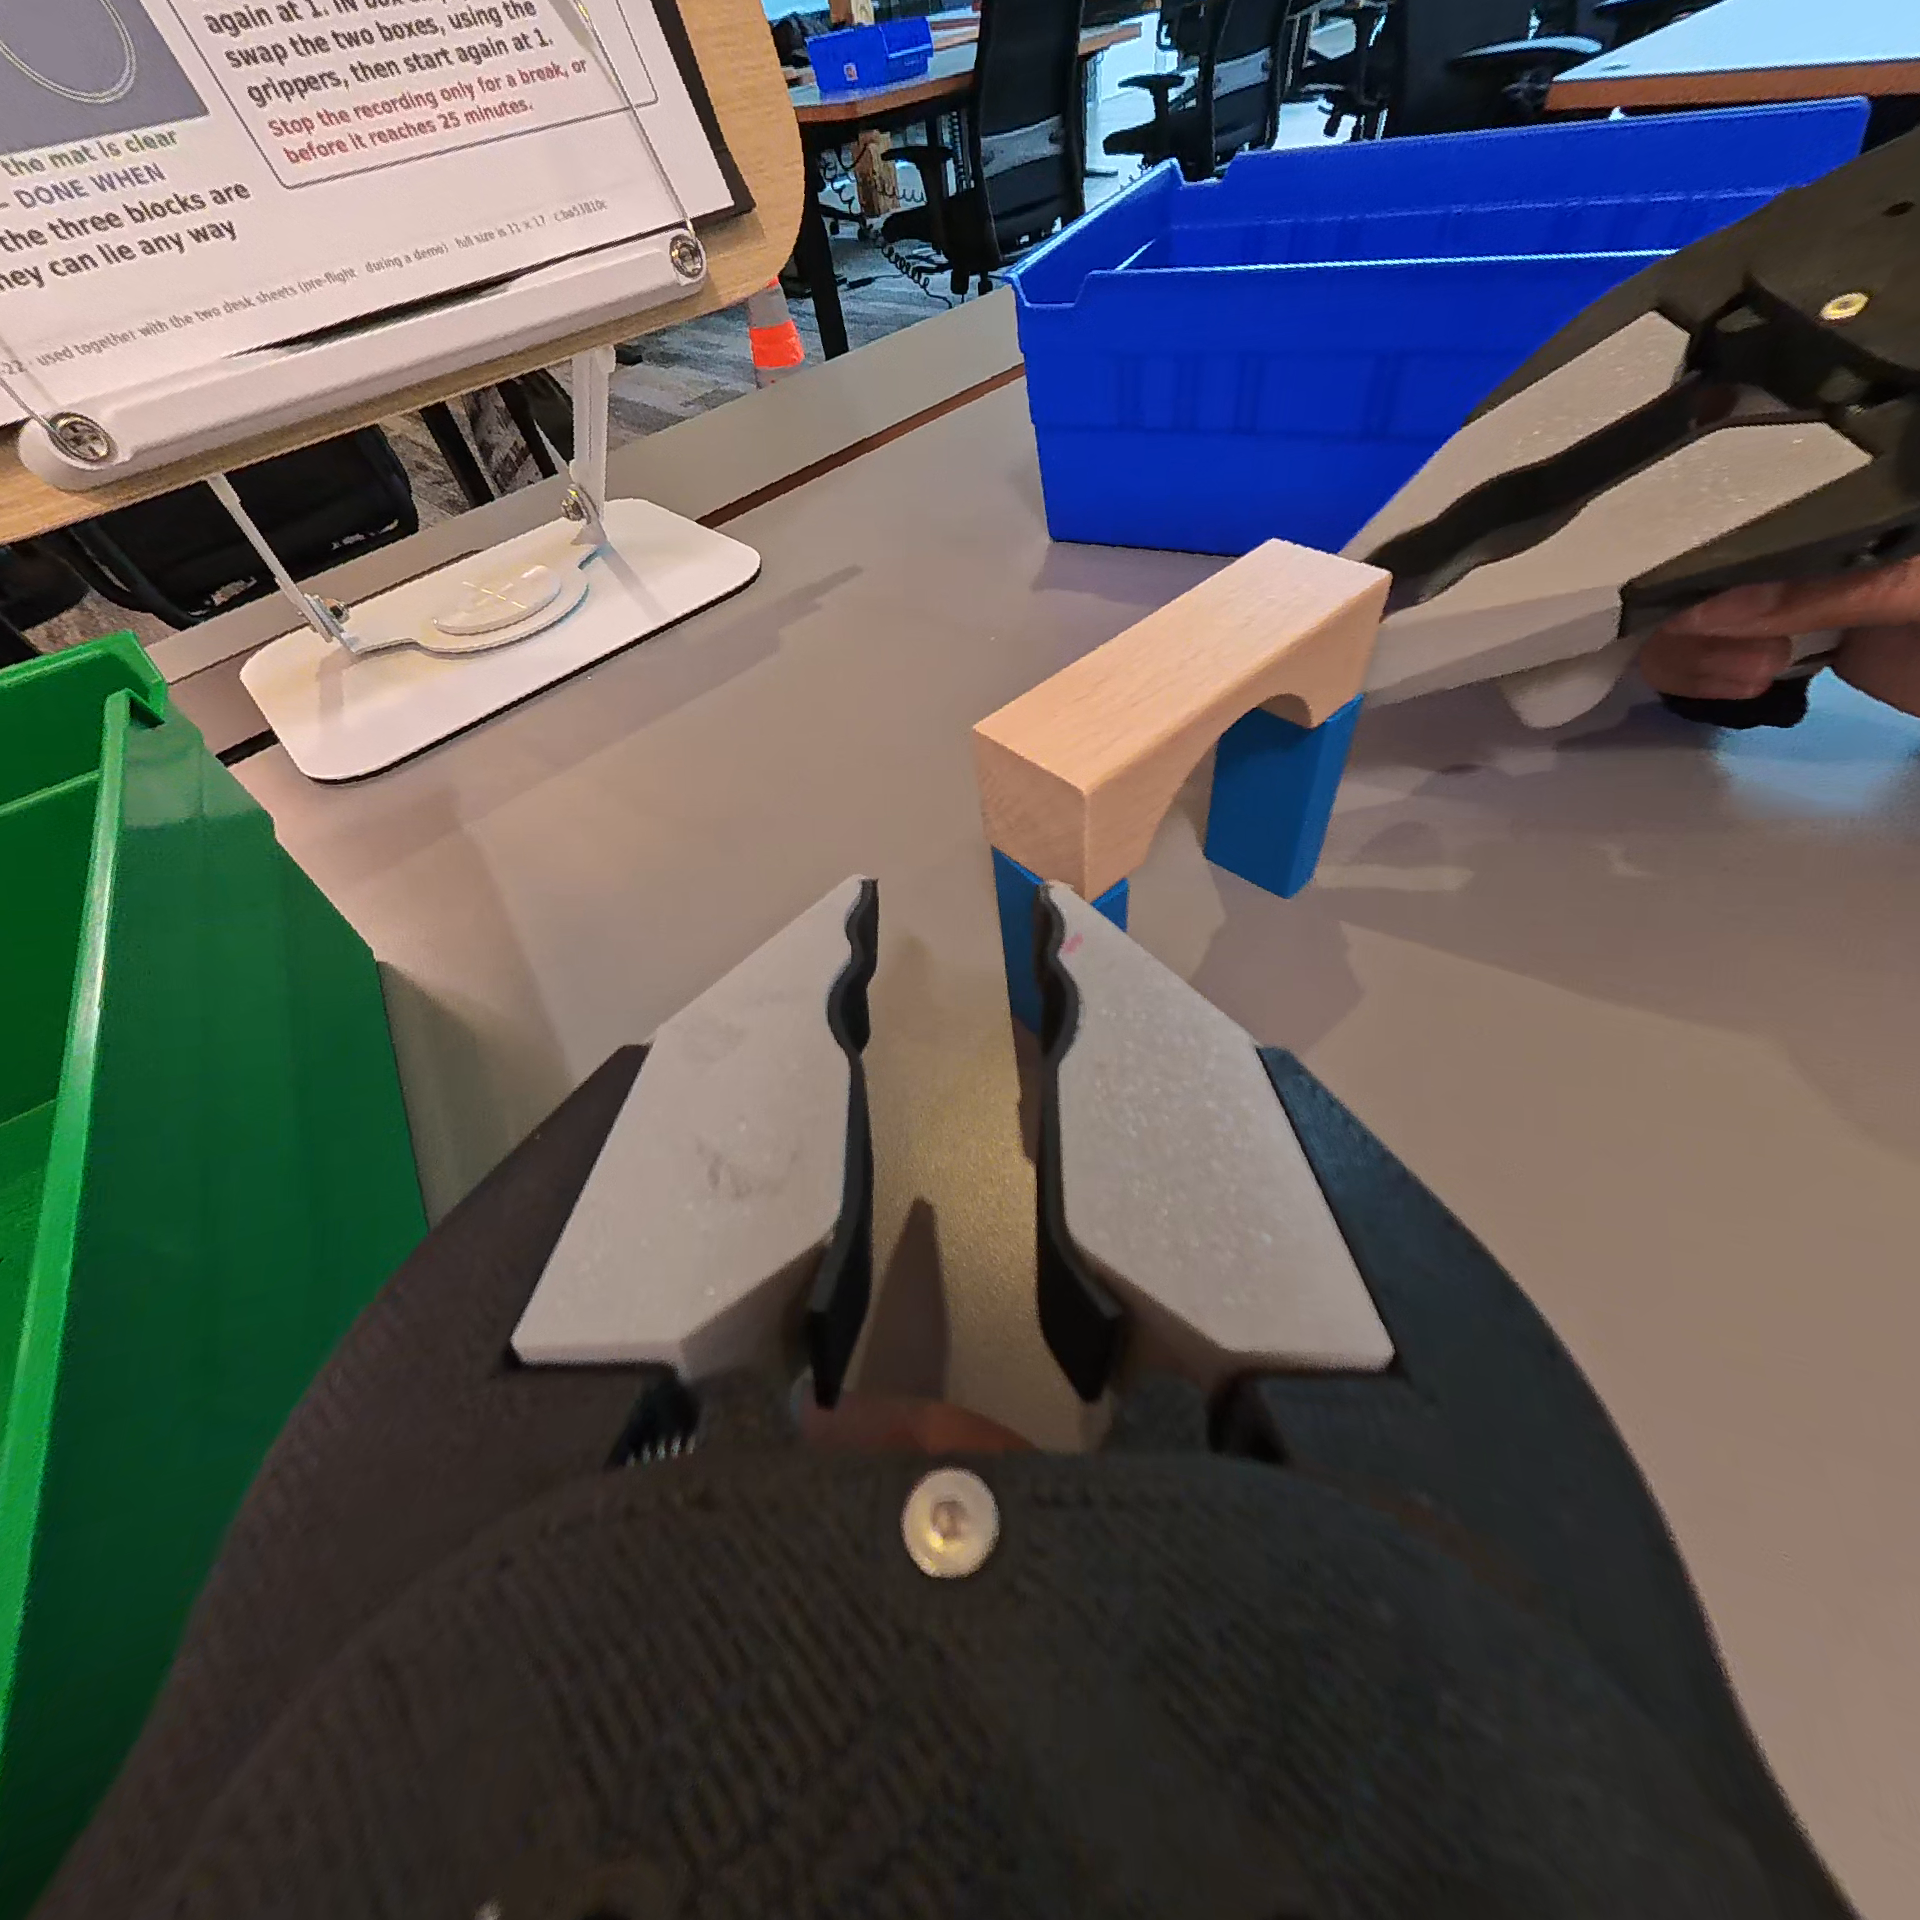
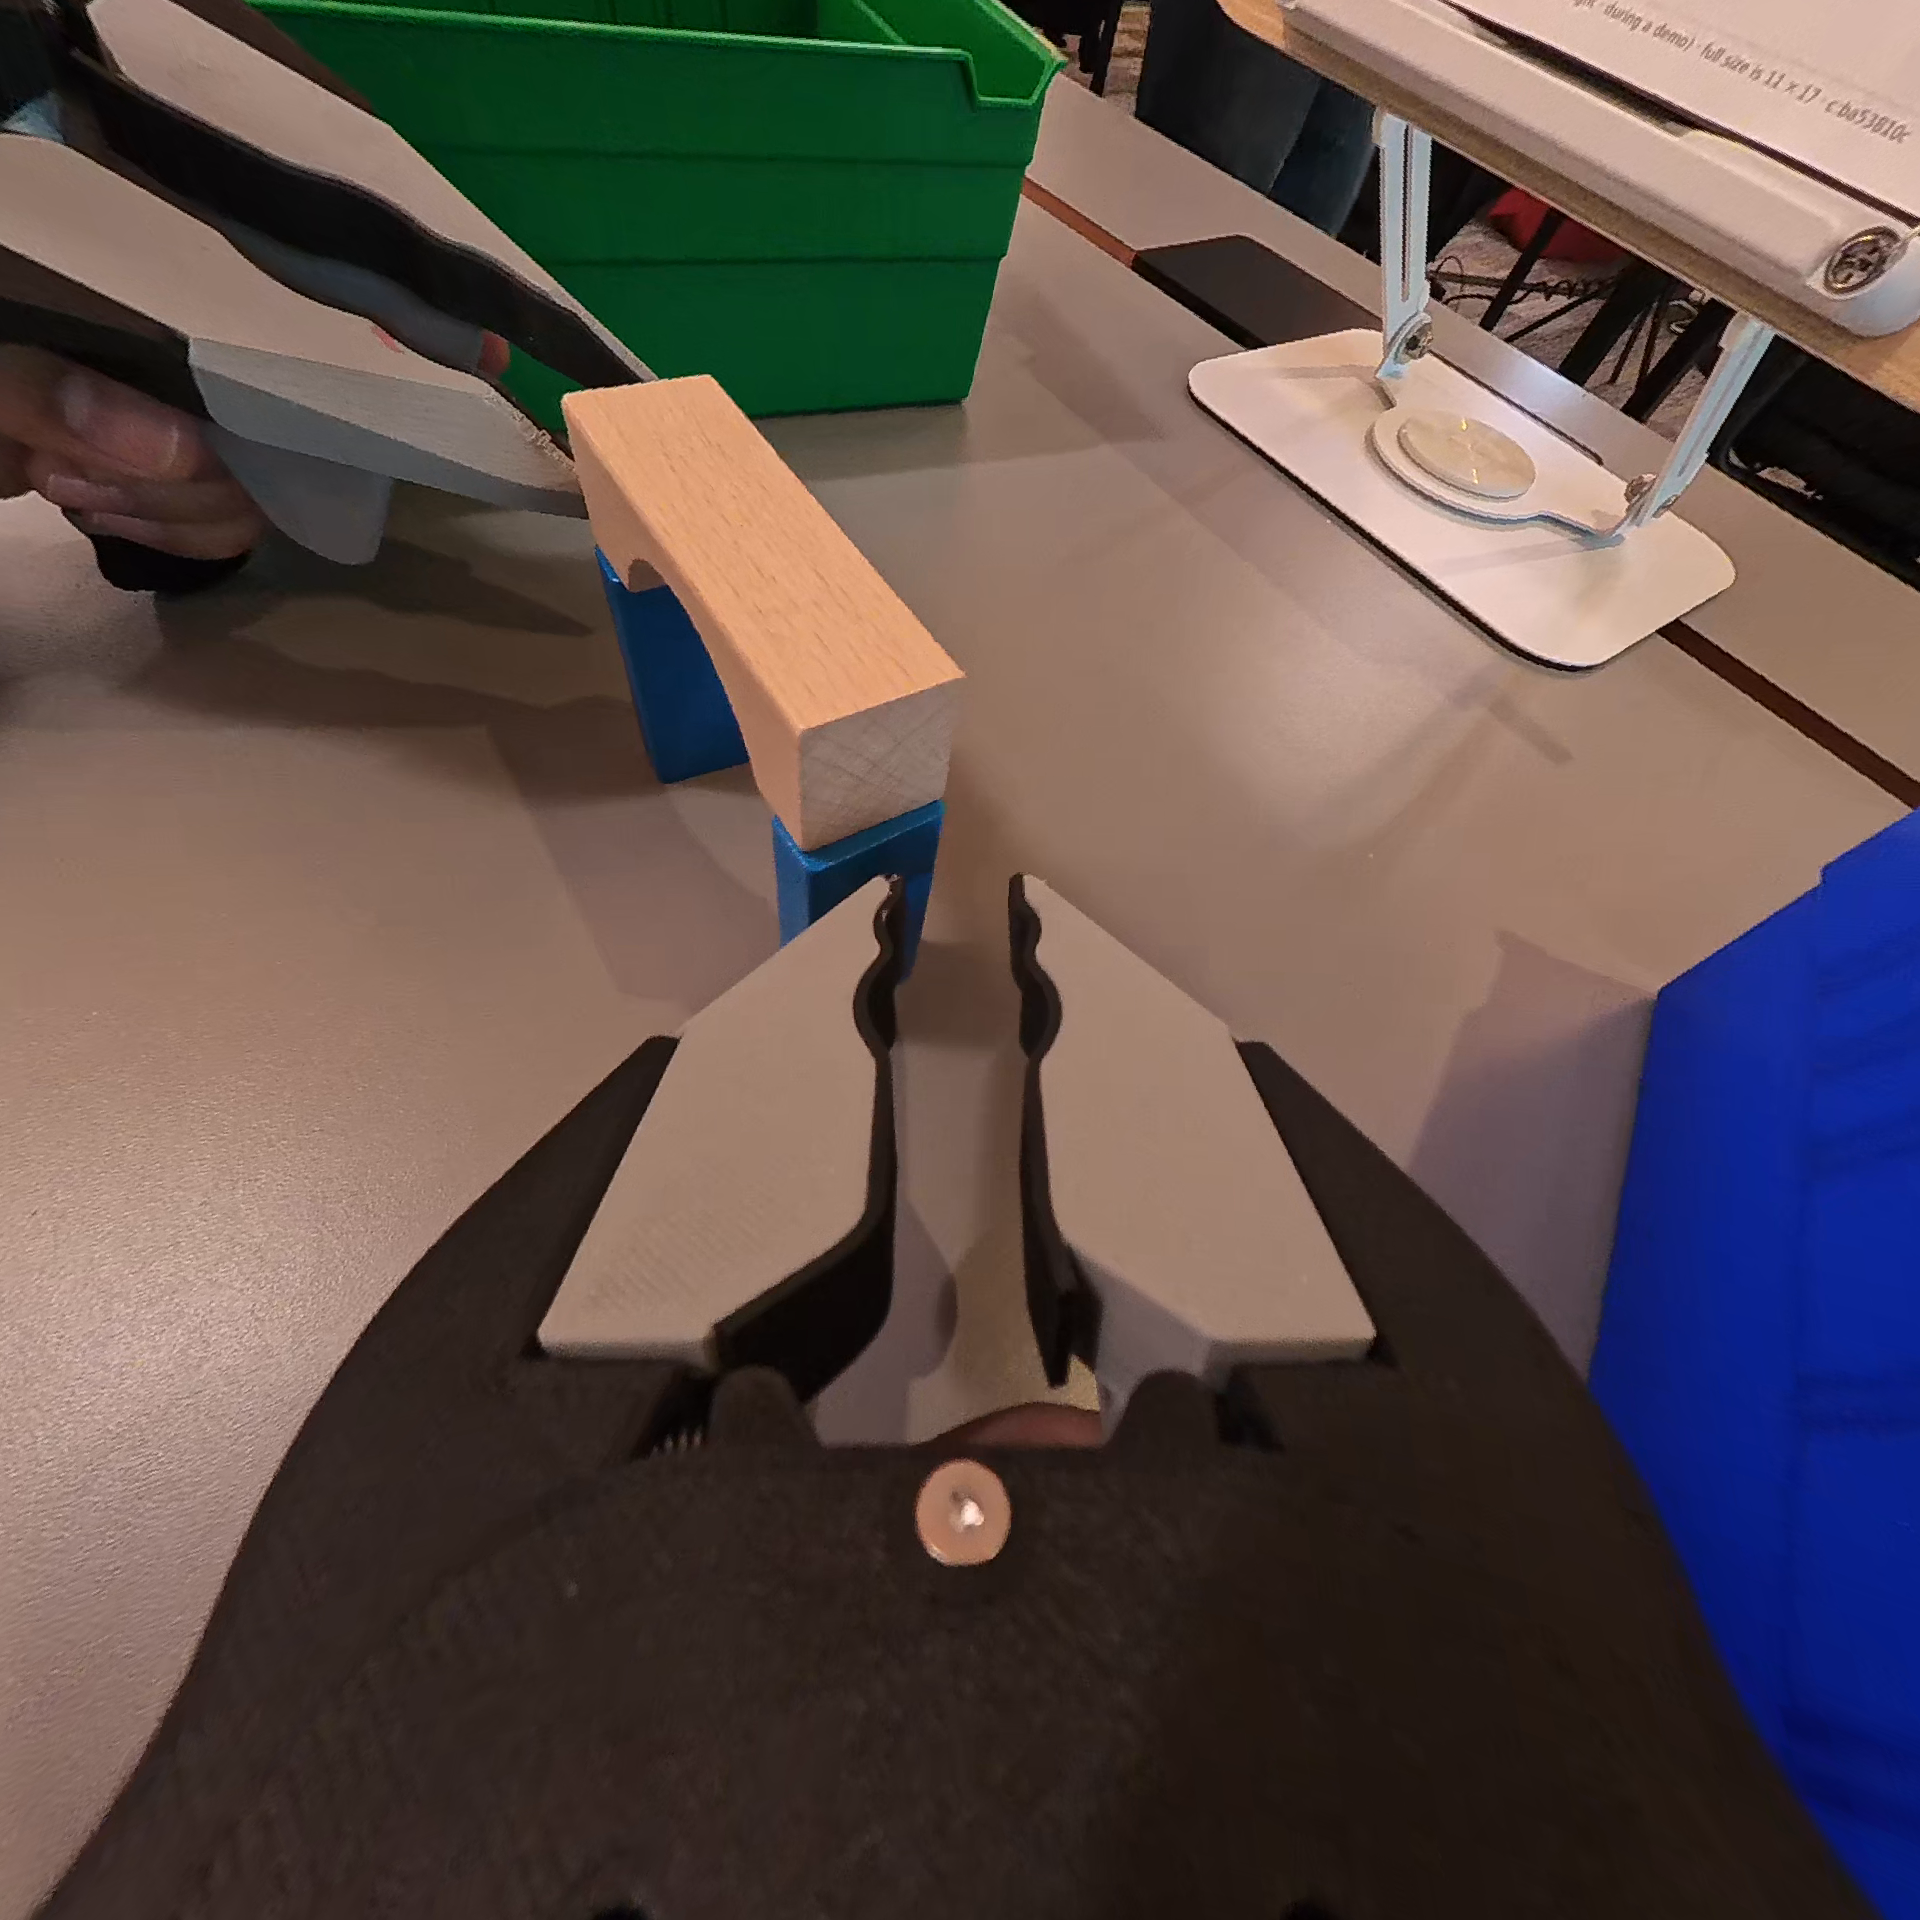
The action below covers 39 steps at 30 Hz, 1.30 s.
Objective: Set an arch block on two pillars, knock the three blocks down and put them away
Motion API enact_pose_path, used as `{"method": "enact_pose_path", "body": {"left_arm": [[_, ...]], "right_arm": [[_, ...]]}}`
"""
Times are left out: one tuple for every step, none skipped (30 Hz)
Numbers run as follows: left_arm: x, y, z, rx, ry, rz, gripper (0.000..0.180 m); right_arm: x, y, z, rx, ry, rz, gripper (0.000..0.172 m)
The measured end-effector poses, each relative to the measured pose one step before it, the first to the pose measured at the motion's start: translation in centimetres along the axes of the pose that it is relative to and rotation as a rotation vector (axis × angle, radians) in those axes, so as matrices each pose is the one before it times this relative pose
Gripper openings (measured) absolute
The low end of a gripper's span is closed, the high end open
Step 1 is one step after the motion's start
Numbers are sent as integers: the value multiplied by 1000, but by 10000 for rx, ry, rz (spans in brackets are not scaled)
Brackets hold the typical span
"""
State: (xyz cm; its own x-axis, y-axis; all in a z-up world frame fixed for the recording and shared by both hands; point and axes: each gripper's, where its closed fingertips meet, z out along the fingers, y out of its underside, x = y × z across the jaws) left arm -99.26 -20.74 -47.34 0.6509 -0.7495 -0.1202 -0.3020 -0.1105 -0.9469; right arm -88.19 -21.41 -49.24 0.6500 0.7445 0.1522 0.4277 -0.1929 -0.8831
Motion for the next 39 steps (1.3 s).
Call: {"method": "enact_pose_path", "body": {"left_arm": [[9,0,-6,1,3,3,28],[1,-7,9,3,-2,3,28],[1,2,-1,-1,1,0,28],[3,2,-1,-1,0,-3,28],[-4,0,-5,2,1,-3,28],[4,-1,-11,4,2,0,27],[3,-3,1,2,3,1,27],[5,3,-13,1,2,-2,27],[6,-1,1,1,3,-3,27],[5,1,0,-1,3,-1,27],[-3,2,5,-2,4,1,28],[22,10,2,-2,6,2,28],[1,1,0,0,2,2,28],[2,-2,7,0,-2,3,28],[8,2,-7,-1,2,4,28],[6,-4,7,0,2,4,28],[5,-1,-6,1,1,6,28],[15,8,3,0,2,4,28],[-3,2,-1,-1,-2,1,28],[-3,-1,1,1,-1,3,28],[4,-5,-3,4,-1,3,28],[2,-15,-6,5,-2,2,28],[-12,-18,-4,9,-4,-2,28],[-15,-7,-13,12,-1,-10,28],[1,-16,-10,9,4,-14,28],[-5,-13,-12,7,0,-12,28],[-2,-7,9,4,2,-4,28],[19,12,7,-4,9,2,28],[20,16,11,-9,7,6,28],[19,16,5,-8,4,12,28],[18,2,4,-5,3,11,28],[9,13,7,-5,2,3,28],[0,4,4,-4,2,-6,28],[-6,-1,1,2,2,-9,28],[1,-3,-4,4,2,-6,28],[0,-1,-5,3,3,-4,28],[-7,2,-1,0,1,-7,28],[-4,3,-7,0,-3,-9,28],[-31,-9,-14,5,-7,-11,28]], "right_arm": [[-66,40,-21,-15,-14,-10,17],[-48,14,-13,-6,-3,-22,17],[-29,23,-26,-7,2,-20,17],[-42,29,1,-11,-11,-5,17],[-53,14,5,-9,-24,-2,17],[-42,21,15,-9,-21,-3,17],[-9,12,1,-6,7,-15,17],[-3,12,0,-6,10,-18,17],[-18,25,1,-15,-7,1,17],[-15,29,13,-13,-9,1,17],[-6,23,-4,-12,0,-14,17],[-9,31,5,-15,3,-14,17],[-4,22,15,-10,6,-6,17],[-6,30,18,-15,-6,4,17],[-8,31,26,-20,-7,6,17],[-16,19,27,-10,-10,2,17],[-31,29,34,-16,-11,-9,17],[-15,12,13,-14,5,-18,17],[0,14,23,-7,8,-15,17],[-10,-7,15,-5,3,-7,17],[-3,4,20,-4,3,2,17],[8,12,14,-5,0,7,17],[2,1,5,-2,-3,3,17],[7,10,9,-2,1,0,17],[34,32,18,-15,11,2,17],[59,23,36,-16,31,-4,17],[95,-12,47,-5,38,6,18],[94,-15,61,-3,27,27,18],[100,-27,54,2,28,31,18],[76,-25,68,5,8,33,18],[44,-26,67,4,-6,31,18],[35,-6,63,-8,1,15,18],[49,48,60,-31,23,-7,18],[80,25,42,-24,47,-20,19],[47,-4,38,-5,25,-15,19],[-13,-9,24,-2,-18,4,19],[-3,2,1,0,-7,11,19],[40,-6,-28,-1,20,-4,19],[115,1,-59,-2,65,-22,19]]}}
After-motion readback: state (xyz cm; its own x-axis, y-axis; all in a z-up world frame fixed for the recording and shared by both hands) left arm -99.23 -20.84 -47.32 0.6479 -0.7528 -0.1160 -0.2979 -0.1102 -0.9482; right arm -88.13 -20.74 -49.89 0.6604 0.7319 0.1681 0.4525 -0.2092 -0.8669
